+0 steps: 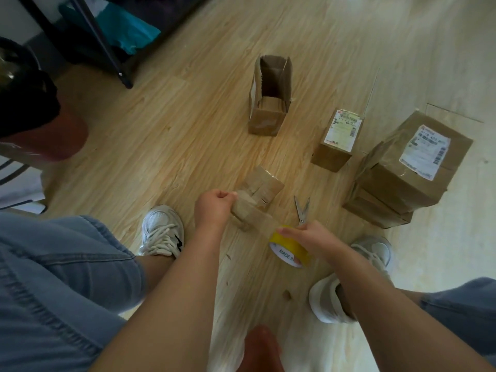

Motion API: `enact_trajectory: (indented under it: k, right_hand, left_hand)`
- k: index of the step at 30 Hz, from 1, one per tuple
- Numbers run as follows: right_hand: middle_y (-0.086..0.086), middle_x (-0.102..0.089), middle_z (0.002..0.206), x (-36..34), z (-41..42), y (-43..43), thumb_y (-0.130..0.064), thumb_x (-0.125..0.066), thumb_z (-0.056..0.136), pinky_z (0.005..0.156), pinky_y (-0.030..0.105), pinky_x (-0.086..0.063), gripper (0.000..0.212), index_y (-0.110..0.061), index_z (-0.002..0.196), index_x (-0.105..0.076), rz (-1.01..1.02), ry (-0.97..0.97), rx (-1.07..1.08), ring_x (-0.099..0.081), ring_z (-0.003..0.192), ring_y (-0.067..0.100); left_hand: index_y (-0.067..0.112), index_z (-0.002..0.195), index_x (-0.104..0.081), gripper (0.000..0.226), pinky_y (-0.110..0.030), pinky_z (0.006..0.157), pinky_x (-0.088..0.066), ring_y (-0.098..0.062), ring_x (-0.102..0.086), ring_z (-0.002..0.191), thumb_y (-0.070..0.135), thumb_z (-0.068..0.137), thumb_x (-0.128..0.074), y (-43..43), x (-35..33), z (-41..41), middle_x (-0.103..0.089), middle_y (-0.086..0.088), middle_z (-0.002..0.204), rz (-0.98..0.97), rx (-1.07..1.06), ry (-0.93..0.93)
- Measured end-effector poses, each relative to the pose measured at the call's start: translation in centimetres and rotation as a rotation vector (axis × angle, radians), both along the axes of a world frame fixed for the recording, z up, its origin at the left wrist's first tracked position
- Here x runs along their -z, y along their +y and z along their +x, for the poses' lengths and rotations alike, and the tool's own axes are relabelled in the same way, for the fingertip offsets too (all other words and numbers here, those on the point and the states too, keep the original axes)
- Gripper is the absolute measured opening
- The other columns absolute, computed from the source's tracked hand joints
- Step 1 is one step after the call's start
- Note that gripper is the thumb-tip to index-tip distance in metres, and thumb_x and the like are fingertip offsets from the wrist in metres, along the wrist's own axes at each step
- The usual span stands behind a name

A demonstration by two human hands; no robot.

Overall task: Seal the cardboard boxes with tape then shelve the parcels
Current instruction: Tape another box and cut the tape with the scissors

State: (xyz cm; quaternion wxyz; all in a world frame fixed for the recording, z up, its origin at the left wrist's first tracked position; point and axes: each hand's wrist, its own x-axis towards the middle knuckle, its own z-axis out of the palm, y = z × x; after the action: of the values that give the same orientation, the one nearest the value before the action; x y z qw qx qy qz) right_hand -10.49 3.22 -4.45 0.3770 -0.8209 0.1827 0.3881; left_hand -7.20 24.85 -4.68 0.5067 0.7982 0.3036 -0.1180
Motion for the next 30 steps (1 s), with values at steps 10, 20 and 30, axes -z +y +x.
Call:
enact_trajectory:
  k: [10, 20, 30]
  right_hand:
    - [-0.004, -0.037, 0.043, 0.6, 2.9, 1.0, -0.052, -0.064, 0.09, 0.044, 0.023, -0.028, 0.048, -0.012, 0.067, -0.051, -0.04, -0.184, 0.069, -0.036, 0.038, 0.009]
    - [-0.004, -0.041, 0.041, 2.9, 4.9, 2.0, -0.048, -0.063, 0.087, 0.053, 0.031, -0.036, 0.049, -0.014, 0.056, -0.049, -0.121, -0.15, 0.024, -0.046, 0.048, 0.016]
    - [0.003, -0.056, 0.059, 4.0, 5.0, 2.7, -0.055, -0.06, 0.09, 0.055, 0.033, -0.043, 0.047, -0.01, 0.076, -0.063, -0.163, -0.103, -0.023, -0.058, 0.056, 0.021]
  left_hand:
    - [0.012, 0.087, -0.068, 0.02, -0.034, 0.075, -0.048, -0.024, -0.062, 0.081, 0.03, 0.093, -0.065, 0.5, 1.1, 5.4, -0.066, -0.004, 0.082, 0.102, 0.13, 0.005]
    - [0.017, 0.066, -0.059, 0.028, -0.033, 0.071, -0.047, -0.027, -0.061, 0.078, 0.026, 0.091, -0.068, 1.1, 3.8, 7.9, -0.062, -0.004, 0.073, 0.19, 0.209, 0.102]
    - [0.01, 0.076, -0.068, 0.016, -0.041, 0.082, -0.053, -0.033, -0.067, 0.087, 0.019, 0.088, -0.071, 0.7, 5.5, 7.6, -0.069, -0.012, 0.083, -0.04, 0.044, 0.212]
